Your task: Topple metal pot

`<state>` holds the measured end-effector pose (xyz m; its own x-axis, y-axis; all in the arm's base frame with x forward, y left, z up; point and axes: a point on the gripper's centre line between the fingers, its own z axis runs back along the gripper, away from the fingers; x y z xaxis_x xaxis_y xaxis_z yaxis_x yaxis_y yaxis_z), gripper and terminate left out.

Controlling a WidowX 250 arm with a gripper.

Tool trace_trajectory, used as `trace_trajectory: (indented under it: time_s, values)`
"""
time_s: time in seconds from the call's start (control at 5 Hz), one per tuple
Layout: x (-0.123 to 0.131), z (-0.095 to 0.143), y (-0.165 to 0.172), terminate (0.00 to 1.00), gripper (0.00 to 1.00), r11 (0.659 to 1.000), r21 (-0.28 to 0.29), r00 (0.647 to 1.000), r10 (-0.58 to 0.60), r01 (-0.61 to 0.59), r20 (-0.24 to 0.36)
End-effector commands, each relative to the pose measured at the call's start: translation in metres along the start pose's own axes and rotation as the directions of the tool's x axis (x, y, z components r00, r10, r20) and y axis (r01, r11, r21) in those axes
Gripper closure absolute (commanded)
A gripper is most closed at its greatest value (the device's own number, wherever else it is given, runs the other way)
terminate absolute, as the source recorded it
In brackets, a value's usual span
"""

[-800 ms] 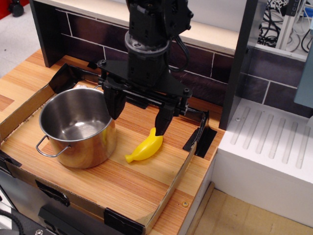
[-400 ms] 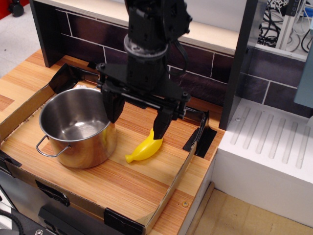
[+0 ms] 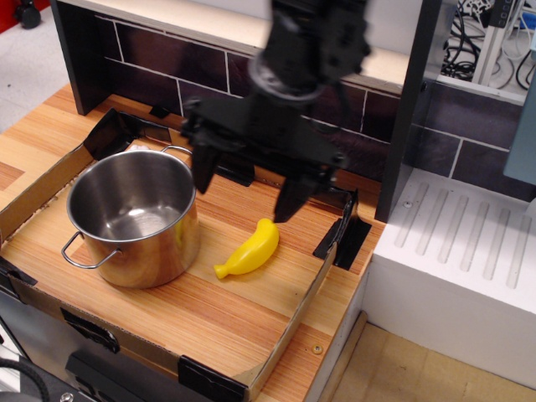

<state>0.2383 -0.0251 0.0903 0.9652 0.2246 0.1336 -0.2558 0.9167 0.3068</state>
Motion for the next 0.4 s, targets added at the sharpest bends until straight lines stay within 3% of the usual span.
trace_trajectory:
  time_s: [0.0, 0.2]
  values:
    - [0.0243, 0.0058, -0.015, 0.0, 0.0, 0.955, 0.292, 0.991, -0.087, 0.053, 0.105]
    - [0.0329, -0.0003, -0.0171, 0.0, 0.0, 0.909, 0.411, 0.987, -0.122, 0.069, 0.106]
